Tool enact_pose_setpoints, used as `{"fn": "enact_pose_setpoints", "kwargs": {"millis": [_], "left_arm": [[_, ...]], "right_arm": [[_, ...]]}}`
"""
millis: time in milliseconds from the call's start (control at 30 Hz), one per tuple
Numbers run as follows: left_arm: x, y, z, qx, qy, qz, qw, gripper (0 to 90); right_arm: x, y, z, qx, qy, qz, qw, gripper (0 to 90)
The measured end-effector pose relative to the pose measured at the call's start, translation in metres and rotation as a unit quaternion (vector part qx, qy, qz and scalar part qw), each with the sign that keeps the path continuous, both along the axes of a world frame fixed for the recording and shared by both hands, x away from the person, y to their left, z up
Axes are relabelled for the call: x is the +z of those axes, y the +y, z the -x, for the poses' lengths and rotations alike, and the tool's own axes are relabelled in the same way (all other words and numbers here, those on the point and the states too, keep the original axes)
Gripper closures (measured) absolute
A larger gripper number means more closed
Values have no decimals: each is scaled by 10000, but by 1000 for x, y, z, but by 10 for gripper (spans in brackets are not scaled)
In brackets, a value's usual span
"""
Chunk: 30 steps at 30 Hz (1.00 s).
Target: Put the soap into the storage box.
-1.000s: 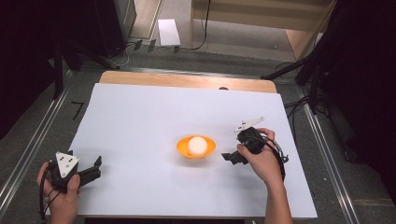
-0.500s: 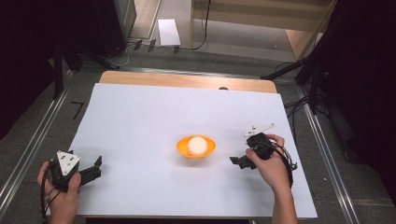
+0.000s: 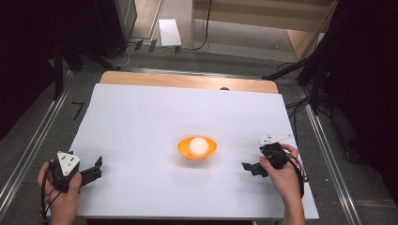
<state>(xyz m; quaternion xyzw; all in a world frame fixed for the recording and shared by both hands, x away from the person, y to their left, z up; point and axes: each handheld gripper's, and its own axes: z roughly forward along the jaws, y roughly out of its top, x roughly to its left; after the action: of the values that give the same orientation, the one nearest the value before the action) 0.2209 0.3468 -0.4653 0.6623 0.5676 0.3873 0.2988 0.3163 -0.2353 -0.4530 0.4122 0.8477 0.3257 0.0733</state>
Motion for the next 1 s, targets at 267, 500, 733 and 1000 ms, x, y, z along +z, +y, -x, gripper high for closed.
{"fn": "enact_pose_setpoints", "kwargs": {"millis": [267, 500, 733, 1000], "left_arm": [[0, 0, -1, 9, 23, 14, 10000, 94], [0, 0, -1, 14, 47, 6, 10000, 94], [0, 0, -2, 38, 91, 1, 10000, 94], [0, 0, -2, 55, 86, 0, 9999, 94]], "right_arm": [[-10, -22, 10, -279, -27, -281, 9992, 0], [-22, -37, 18, -446, 18, -345, 9984, 0], [-27, -53, 32, -528, -25, -691, 9962, 0], [-32, -78, 54, -804, -252, -946, 9919, 0]]}}
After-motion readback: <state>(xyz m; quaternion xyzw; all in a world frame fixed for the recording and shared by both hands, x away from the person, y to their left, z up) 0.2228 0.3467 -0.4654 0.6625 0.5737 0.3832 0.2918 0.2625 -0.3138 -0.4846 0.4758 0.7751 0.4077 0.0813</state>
